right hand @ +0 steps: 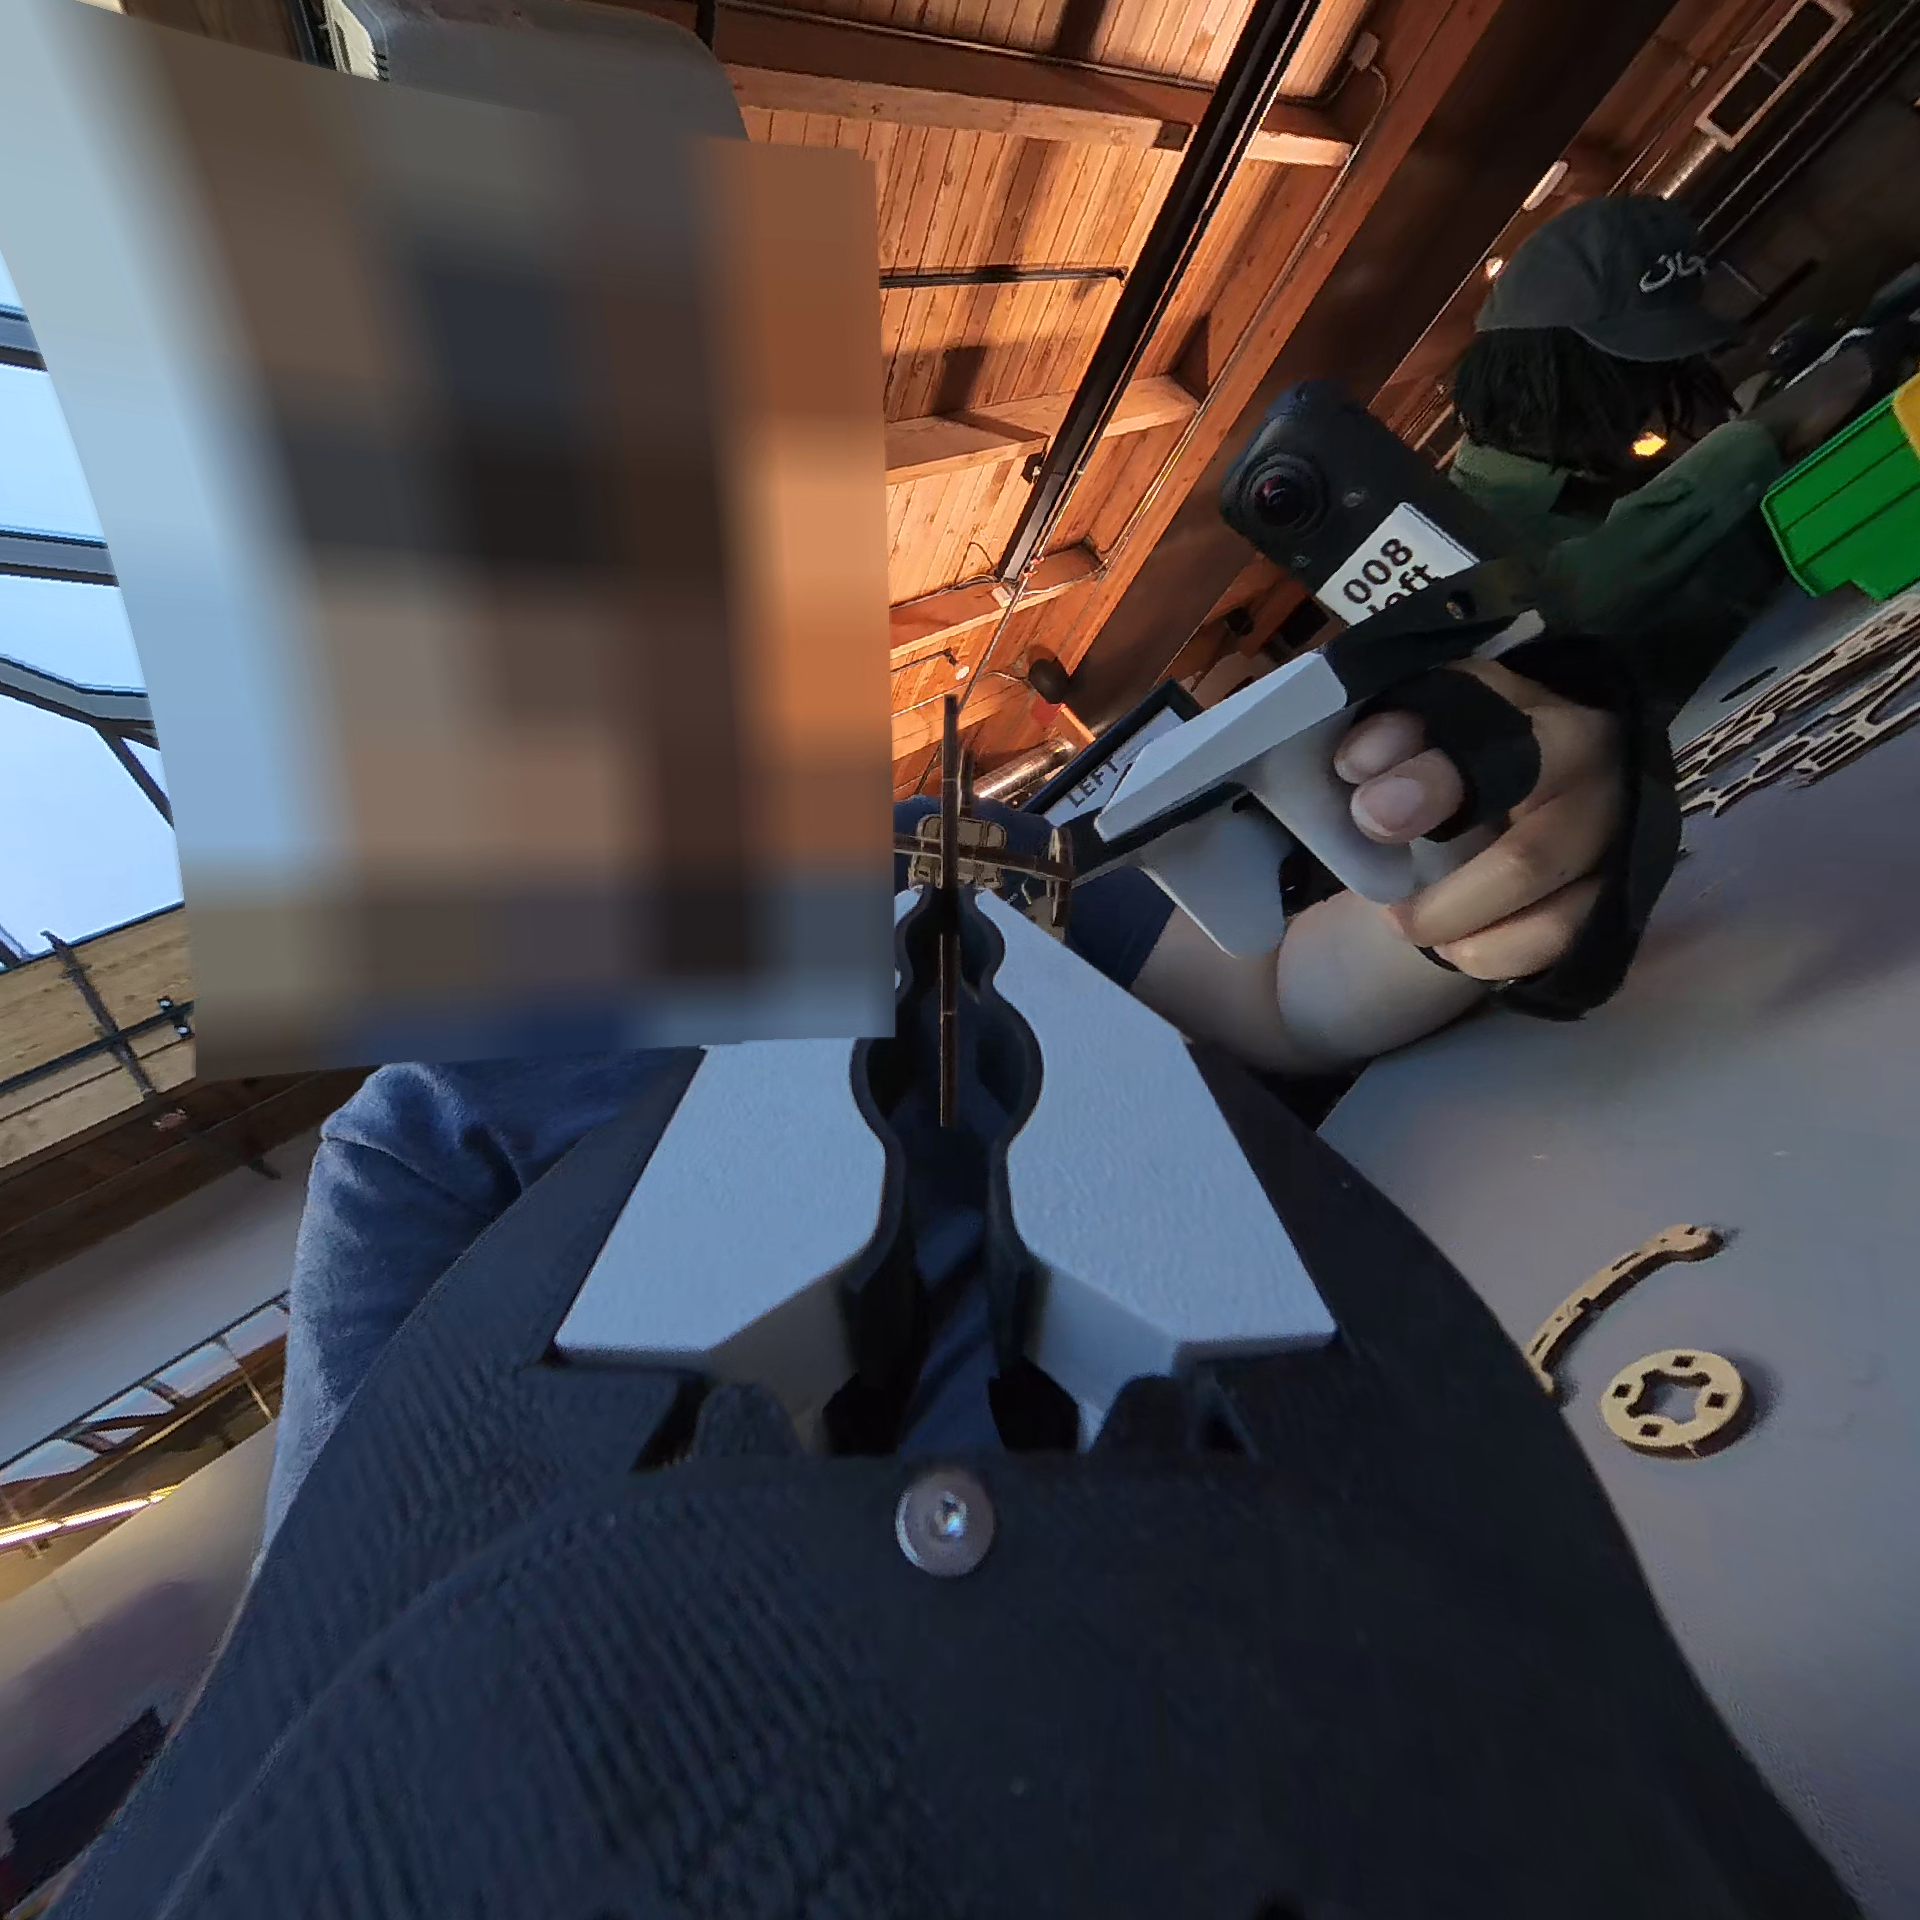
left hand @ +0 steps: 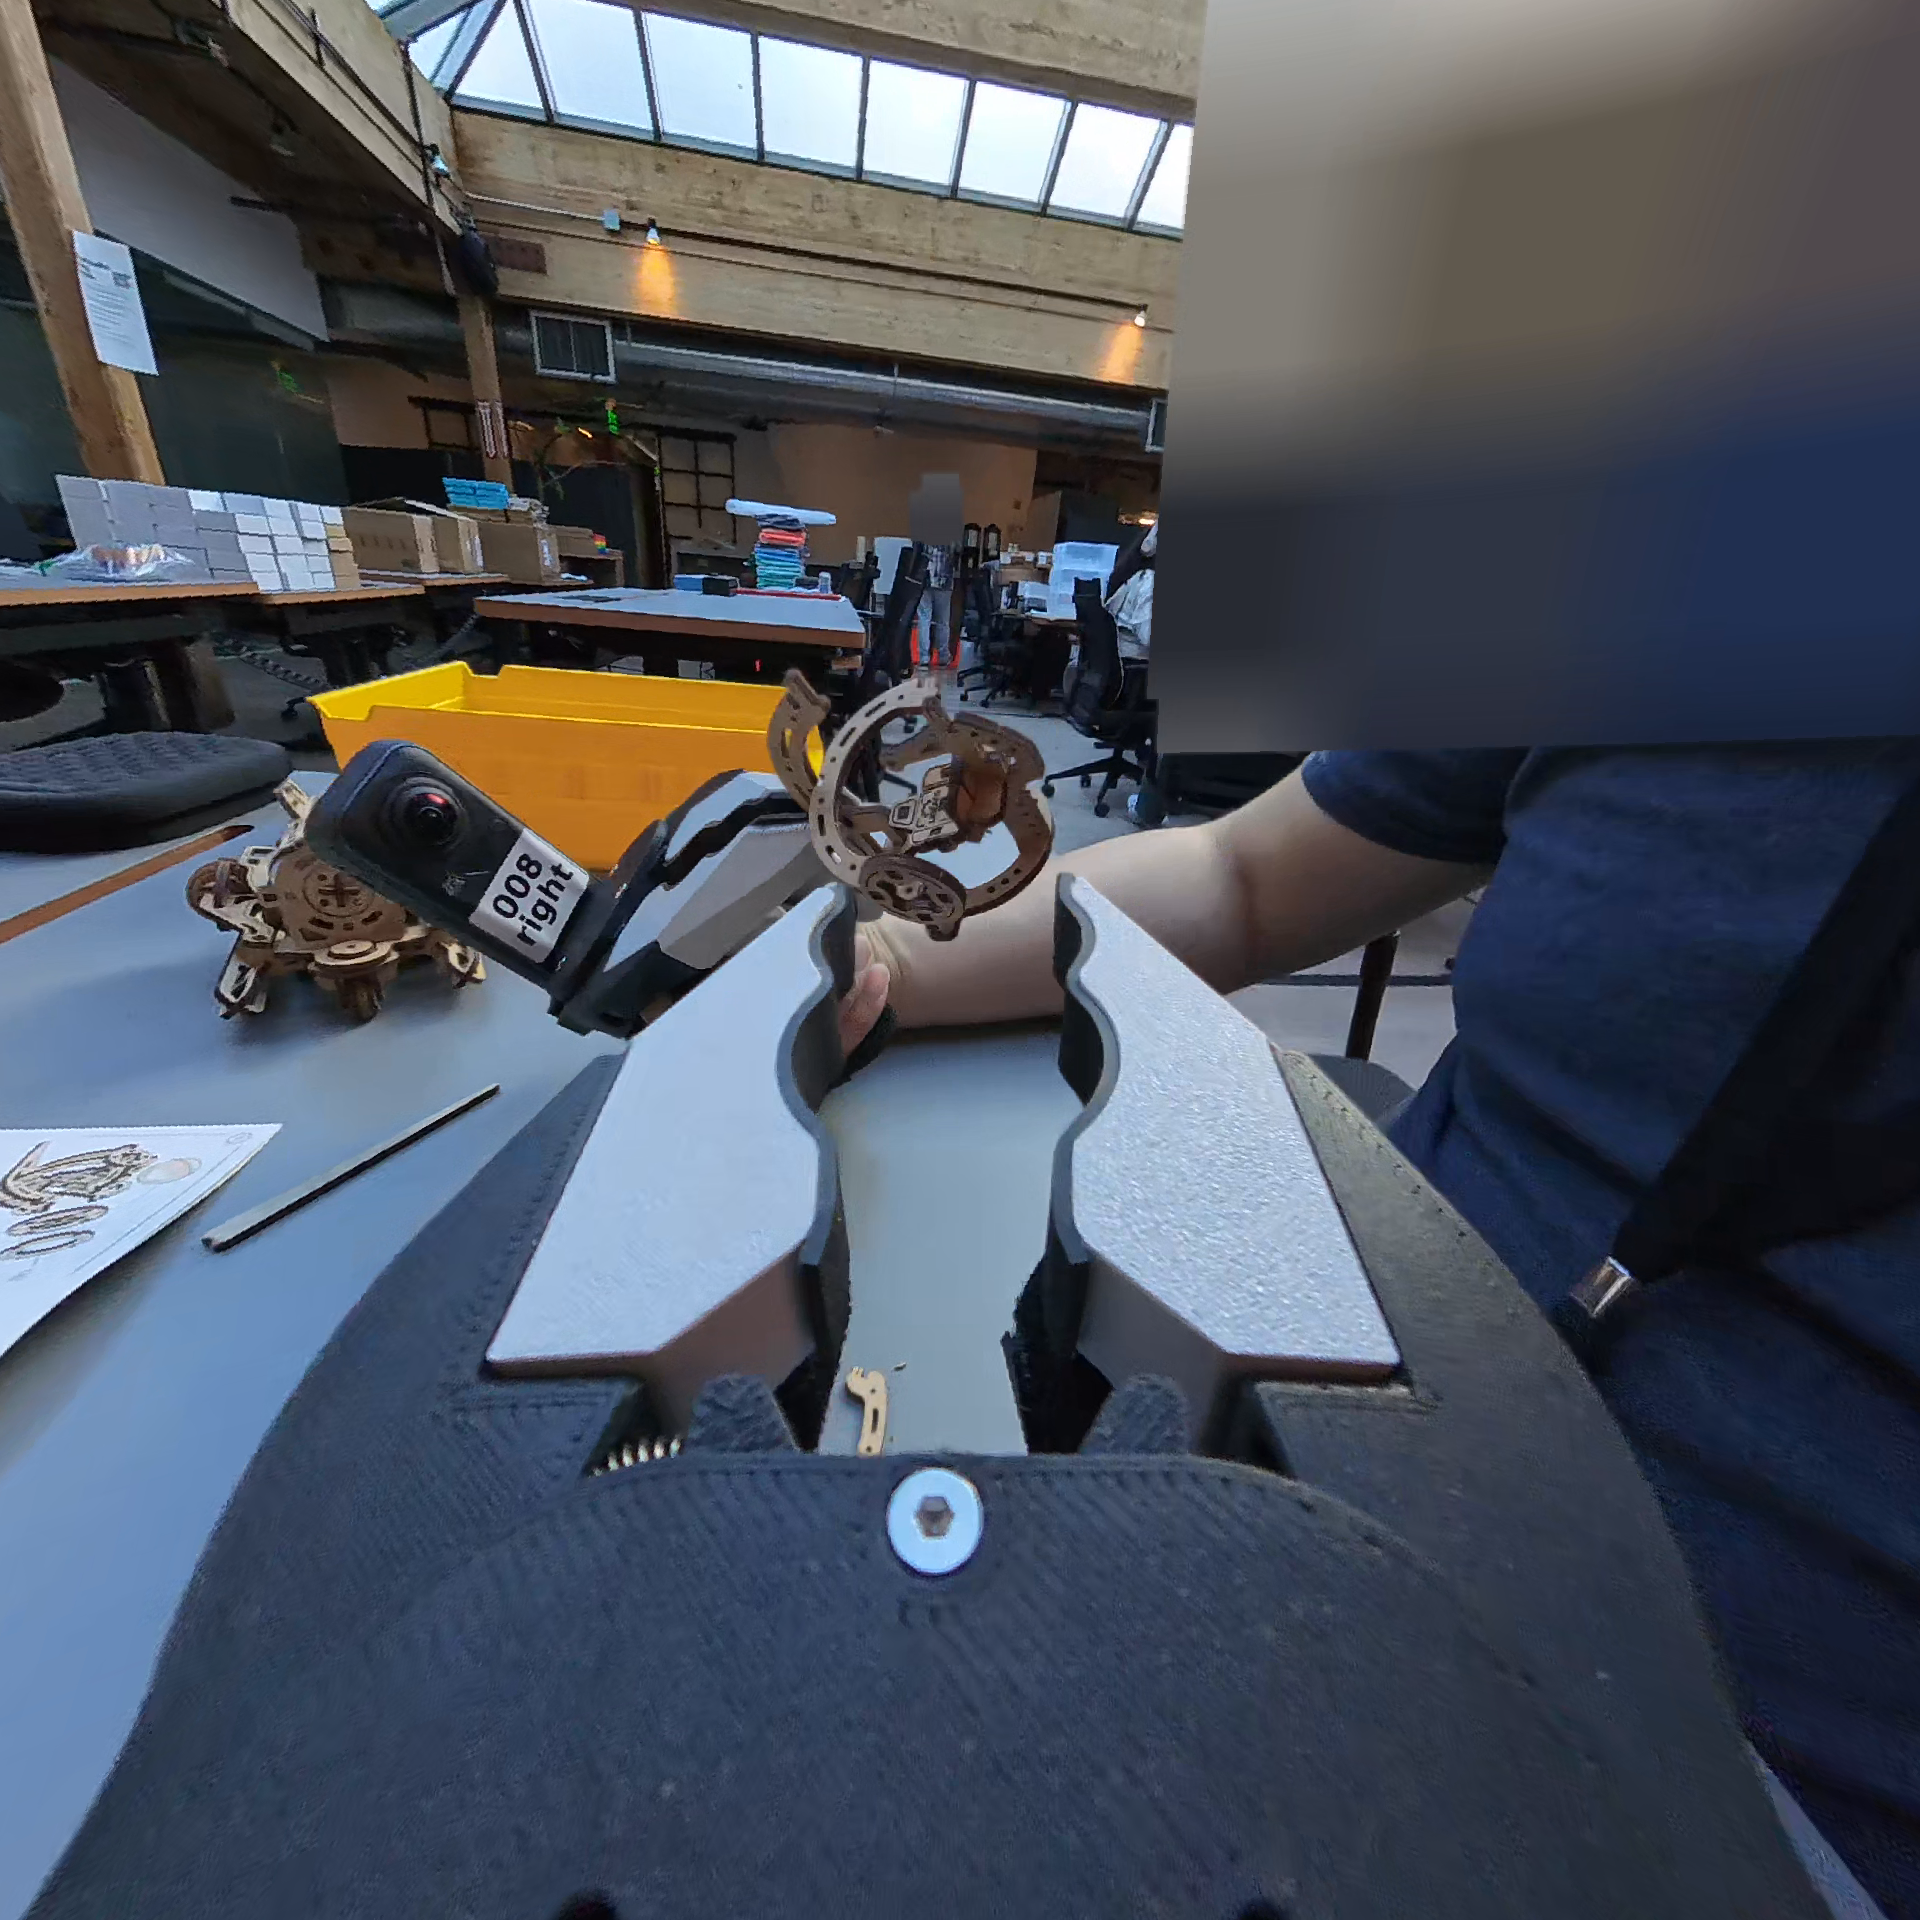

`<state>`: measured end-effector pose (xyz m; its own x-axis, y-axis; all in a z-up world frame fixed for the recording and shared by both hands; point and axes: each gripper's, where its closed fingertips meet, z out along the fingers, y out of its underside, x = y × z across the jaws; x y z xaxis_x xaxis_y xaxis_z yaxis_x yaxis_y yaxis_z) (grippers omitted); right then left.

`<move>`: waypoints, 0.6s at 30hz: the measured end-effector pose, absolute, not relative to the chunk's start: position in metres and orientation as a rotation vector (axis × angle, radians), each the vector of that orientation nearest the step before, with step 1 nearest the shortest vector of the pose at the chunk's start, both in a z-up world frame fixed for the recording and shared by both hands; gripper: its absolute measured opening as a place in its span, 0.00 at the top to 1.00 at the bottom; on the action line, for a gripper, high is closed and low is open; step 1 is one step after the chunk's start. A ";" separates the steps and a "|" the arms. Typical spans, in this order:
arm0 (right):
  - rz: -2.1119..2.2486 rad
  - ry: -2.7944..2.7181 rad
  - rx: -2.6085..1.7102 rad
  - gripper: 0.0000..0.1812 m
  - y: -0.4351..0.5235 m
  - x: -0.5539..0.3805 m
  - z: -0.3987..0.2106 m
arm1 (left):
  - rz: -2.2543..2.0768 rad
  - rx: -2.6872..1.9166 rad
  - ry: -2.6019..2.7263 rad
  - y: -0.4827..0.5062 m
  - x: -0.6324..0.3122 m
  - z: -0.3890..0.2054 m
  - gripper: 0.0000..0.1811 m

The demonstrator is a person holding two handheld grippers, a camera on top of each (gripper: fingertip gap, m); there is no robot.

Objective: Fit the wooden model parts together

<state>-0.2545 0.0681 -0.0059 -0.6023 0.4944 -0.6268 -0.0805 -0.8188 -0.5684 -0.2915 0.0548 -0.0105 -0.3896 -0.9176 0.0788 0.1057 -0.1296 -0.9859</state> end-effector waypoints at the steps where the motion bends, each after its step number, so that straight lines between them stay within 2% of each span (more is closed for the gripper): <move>1: 2.462 -0.705 -1.192 1.00 0.069 -0.255 -0.008 | -1.615 -0.973 1.350 0.054 -0.291 -0.014 0.79; 13: 2.622 -0.644 -1.345 0.99 0.068 -0.266 -0.022 | -1.470 -0.954 1.452 0.052 -0.289 -0.032 0.77; 18: 2.637 -0.614 -1.363 1.00 0.071 -0.267 -0.023 | -1.457 -0.950 1.428 0.055 -0.289 -0.029 0.80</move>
<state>-0.2666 0.0708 -0.0233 -0.5907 0.2771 -0.7579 0.0861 -0.9122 -0.4006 -0.2887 0.0547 -0.0291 -0.3380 -0.9399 -0.0488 0.0678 0.0274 -0.9973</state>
